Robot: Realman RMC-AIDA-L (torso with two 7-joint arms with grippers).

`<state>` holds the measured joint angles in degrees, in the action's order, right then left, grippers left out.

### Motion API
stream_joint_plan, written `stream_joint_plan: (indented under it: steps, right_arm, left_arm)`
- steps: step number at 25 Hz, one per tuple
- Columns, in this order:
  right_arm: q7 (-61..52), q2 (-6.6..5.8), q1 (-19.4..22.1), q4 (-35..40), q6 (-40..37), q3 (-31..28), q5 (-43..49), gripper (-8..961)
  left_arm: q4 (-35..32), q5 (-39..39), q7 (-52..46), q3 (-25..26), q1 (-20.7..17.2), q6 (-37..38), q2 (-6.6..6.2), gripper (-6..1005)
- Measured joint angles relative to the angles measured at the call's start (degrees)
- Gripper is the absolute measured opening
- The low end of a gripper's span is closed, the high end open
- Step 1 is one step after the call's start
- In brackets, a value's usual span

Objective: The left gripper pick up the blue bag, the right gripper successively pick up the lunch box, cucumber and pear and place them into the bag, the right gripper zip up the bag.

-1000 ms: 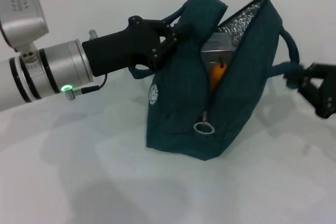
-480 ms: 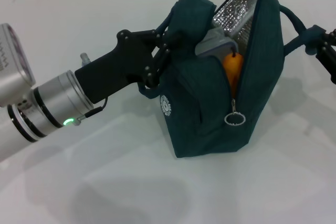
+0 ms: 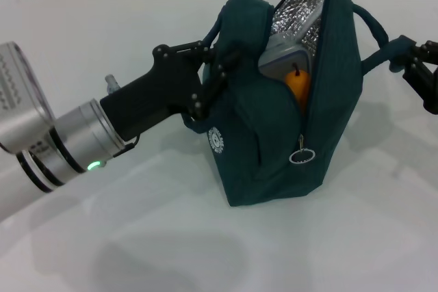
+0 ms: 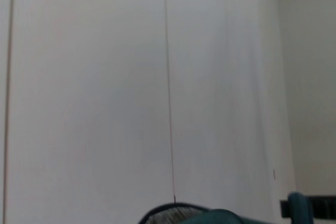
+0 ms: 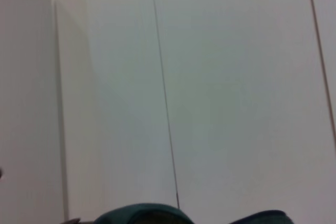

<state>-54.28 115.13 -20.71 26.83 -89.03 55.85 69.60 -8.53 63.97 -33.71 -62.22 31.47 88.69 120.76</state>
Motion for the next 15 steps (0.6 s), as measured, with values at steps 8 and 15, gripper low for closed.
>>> stream_joint_plan:
  steps: [8, 15]
  right_arm:
    - [-1.44, 0.07, 0.14, -1.56, -0.44, 0.09, -1.41, 241]
    - [-5.88, -1.21, 2.19, -1.46, -1.6, 0.16, 2.55, 410]
  left_arm:
    - [5.67, -1.26, 13.93, 0.12, 0.82, 3.05, 0.01, 229]
    - [5.37, -1.62, 14.35, 0.12, 1.36, 2.97, 0.0, 266]
